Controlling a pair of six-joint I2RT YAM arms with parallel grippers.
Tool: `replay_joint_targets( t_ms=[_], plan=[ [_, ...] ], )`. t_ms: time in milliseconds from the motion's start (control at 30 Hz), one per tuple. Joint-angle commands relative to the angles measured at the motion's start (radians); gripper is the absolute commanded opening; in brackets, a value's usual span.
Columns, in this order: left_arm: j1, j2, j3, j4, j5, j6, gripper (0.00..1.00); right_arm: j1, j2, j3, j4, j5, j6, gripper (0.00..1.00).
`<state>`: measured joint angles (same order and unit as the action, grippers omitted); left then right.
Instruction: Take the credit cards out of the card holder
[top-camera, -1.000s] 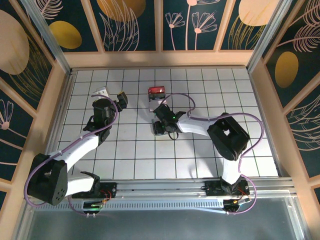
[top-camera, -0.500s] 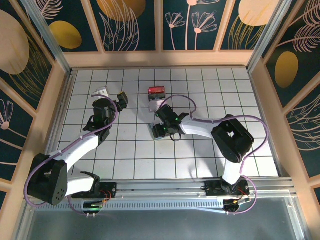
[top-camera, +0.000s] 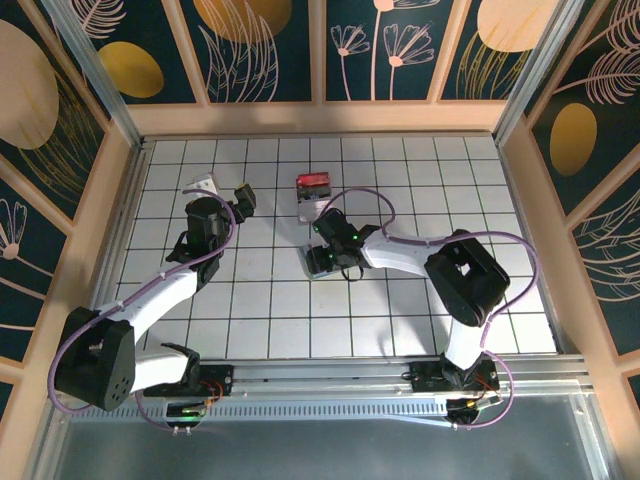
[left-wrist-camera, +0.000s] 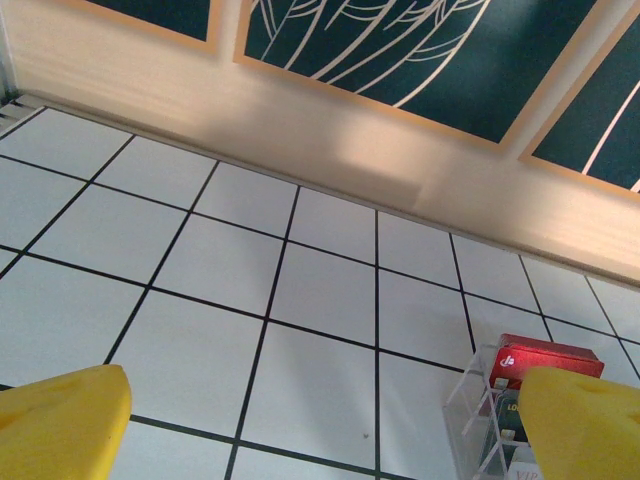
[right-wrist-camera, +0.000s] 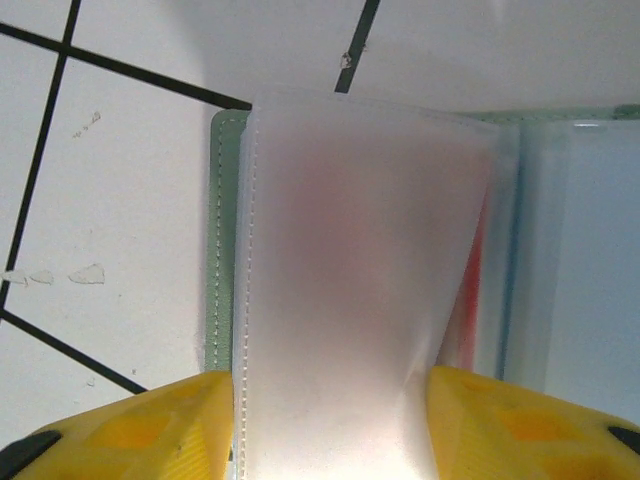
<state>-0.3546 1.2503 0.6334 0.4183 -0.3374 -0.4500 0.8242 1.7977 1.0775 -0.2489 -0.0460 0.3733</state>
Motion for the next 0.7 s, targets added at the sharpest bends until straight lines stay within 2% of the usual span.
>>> replay_joint_targets(
  t_ms=[0,233,400,533,667],
  plan=[
    [-0.002,-0.022,0.012,0.013,0.005,0.005,0.99,-0.007,-0.041,-0.003,-0.026,0.029,-0.002,0.57],
    [-0.002,-0.026,0.011,0.011,0.006,0.008,0.99,-0.014,-0.042,-0.002,-0.035,0.058,0.005,0.57],
    [-0.002,-0.032,0.012,0.008,0.004,0.013,0.99,-0.023,-0.041,0.005,-0.08,0.151,0.029,0.54],
    [-0.002,-0.03,0.012,0.009,0.005,0.012,0.99,-0.022,-0.044,0.004,-0.078,0.151,0.025,0.54],
    [-0.002,-0.026,0.012,0.009,0.008,0.012,0.99,-0.022,-0.042,0.01,-0.093,0.204,0.047,0.53]
  ],
)
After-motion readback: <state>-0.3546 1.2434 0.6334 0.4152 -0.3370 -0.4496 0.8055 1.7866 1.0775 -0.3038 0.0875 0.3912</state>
